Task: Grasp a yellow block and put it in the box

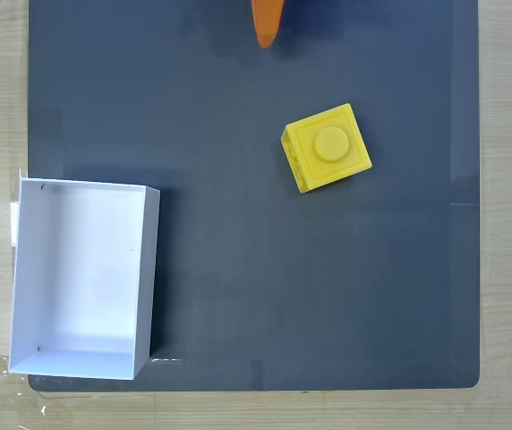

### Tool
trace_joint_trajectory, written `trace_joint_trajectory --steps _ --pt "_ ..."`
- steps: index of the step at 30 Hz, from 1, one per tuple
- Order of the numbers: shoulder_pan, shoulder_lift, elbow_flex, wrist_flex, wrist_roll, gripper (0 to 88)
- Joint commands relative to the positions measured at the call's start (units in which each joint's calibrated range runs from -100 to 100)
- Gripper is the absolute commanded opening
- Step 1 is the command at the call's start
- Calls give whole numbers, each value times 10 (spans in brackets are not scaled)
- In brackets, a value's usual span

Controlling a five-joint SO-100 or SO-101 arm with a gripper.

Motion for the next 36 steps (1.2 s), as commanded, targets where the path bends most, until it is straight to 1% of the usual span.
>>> trace_joint_trajectory --steps 1,25,28,32,36 --pt "0 -2 3 -3 3 25" --pt "-3 6 -3 -9 2 30" --pt "-2 54 -26 -66 2 31" --pt "-3 181 -136 -161 2 32" --pt "-3 330 -303 -175 3 32"
